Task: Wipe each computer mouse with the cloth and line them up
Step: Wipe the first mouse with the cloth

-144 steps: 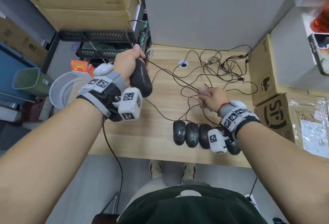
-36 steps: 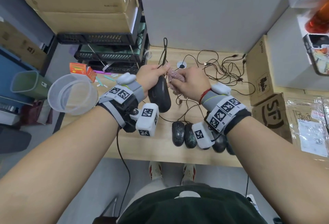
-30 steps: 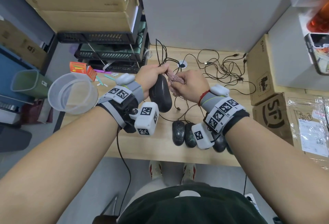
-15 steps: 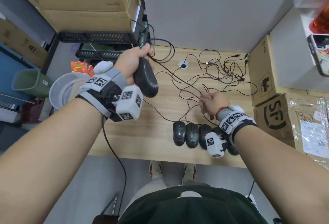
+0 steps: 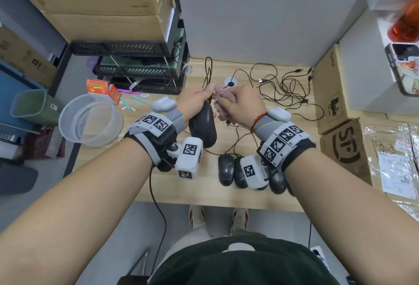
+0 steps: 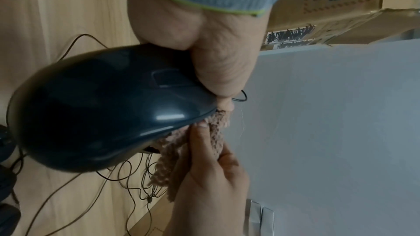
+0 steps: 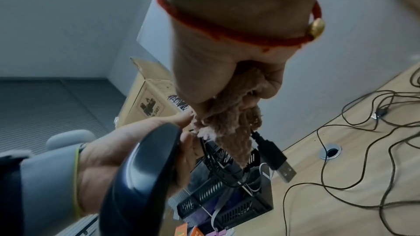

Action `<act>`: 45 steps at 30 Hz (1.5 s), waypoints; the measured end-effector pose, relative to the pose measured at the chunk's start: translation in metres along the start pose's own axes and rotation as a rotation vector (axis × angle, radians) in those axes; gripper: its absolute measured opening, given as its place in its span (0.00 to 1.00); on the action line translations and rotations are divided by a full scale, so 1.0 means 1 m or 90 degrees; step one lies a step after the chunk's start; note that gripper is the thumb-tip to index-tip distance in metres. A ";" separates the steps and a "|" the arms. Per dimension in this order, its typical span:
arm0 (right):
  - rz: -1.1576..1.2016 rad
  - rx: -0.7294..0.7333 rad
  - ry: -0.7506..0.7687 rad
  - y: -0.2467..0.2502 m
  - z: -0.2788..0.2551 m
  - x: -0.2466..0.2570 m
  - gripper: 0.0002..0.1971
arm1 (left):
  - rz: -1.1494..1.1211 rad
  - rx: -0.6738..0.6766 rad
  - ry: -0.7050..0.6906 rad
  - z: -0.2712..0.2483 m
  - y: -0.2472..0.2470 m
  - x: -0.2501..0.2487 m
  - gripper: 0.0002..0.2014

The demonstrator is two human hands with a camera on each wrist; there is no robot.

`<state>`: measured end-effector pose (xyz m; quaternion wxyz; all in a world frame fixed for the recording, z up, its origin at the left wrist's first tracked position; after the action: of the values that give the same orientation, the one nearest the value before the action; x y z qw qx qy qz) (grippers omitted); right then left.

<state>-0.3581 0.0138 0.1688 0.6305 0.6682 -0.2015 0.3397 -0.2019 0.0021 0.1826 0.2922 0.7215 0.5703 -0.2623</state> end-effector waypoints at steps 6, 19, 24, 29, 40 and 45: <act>-0.065 0.044 0.045 -0.001 -0.003 0.004 0.14 | -0.059 -0.009 0.022 0.001 0.007 0.002 0.25; -0.080 0.107 0.000 -0.013 -0.013 -0.024 0.12 | -0.133 -0.006 0.080 -0.005 0.013 -0.004 0.07; -0.048 0.169 0.040 -0.016 -0.020 -0.026 0.07 | -0.132 -0.029 0.096 -0.001 0.017 0.001 0.07; -0.088 0.170 0.011 -0.022 -0.021 -0.029 0.10 | -0.113 -0.020 0.098 -0.001 0.020 0.007 0.07; -0.092 0.260 0.007 -0.034 -0.017 -0.034 0.14 | -0.100 -0.044 0.118 -0.002 0.029 0.019 0.10; -0.046 0.176 -0.033 -0.052 -0.017 -0.040 0.14 | -0.119 -0.066 0.139 -0.002 0.038 0.035 0.09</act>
<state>-0.3524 0.0308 0.1034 0.5391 0.7640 -0.1447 0.3236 -0.1569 0.0200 0.1632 0.2397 0.6732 0.6764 -0.1782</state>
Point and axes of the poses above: each hand's wrist, its own z-axis towards the middle knuckle, its own y-axis out of the back of the hand, x = y × z, the point moved 1 cm from there along z, towards the middle knuckle, and after that the axes turned 13 degrees about y, right-handed, at the moved point
